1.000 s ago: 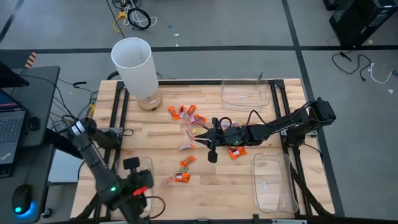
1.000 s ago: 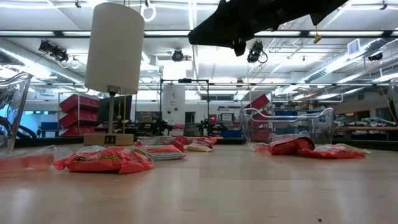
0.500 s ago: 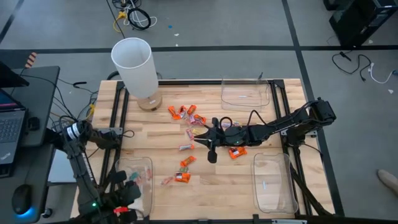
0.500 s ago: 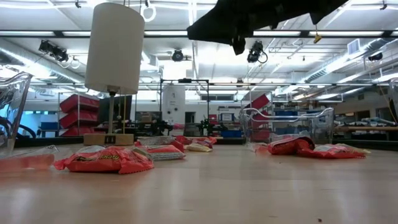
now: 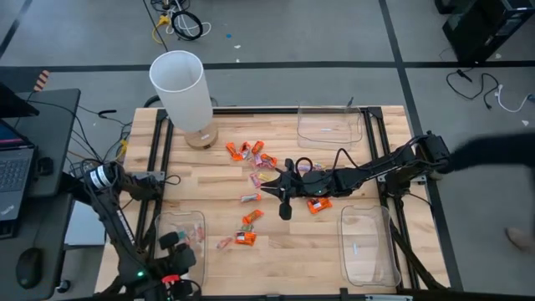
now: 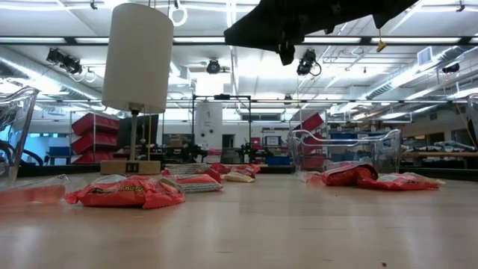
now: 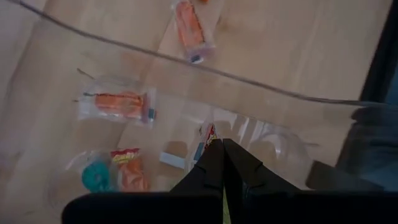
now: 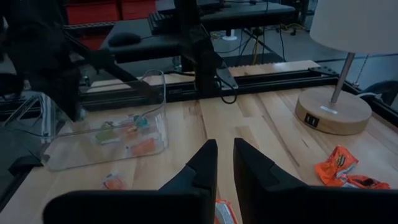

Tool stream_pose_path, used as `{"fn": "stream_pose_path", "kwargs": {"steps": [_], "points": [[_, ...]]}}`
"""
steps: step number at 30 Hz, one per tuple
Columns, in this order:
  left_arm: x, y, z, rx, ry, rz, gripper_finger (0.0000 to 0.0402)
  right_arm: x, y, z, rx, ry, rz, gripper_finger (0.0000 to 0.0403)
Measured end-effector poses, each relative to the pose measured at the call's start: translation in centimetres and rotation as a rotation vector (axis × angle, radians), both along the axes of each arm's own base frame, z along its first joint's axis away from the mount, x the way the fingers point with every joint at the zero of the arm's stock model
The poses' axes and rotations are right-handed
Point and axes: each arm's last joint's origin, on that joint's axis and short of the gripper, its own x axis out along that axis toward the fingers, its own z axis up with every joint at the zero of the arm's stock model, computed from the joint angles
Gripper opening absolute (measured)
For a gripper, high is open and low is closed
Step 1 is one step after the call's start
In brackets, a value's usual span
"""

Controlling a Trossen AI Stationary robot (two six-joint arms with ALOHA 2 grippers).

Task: Sort candy
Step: Put the green gummy into the bottom left transparent bin

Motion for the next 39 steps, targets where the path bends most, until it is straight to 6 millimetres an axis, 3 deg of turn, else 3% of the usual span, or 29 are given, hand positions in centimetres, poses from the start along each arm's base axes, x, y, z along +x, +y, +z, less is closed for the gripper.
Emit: {"fn": "stream_pose_path", "kwargs": {"steps": [15,24,39], "points": [[0.5,0.7,-3.4,-0.105,0.014,0.045,0.0000,0.0,0.0,0.0,0.000,-0.002,0.000,0.0035],[0.7,0.8,-3.5,-0.110,0.012,0.048,0.0006,0.0,0.0,0.0,0.000,-0.003,0.000,0.0034],[0.6,1.0,-3.4,-0.109,0.013,0.061,0.0065,0.0,0.0,0.0,0.000,-0.002,0.001,0.0035]]}}
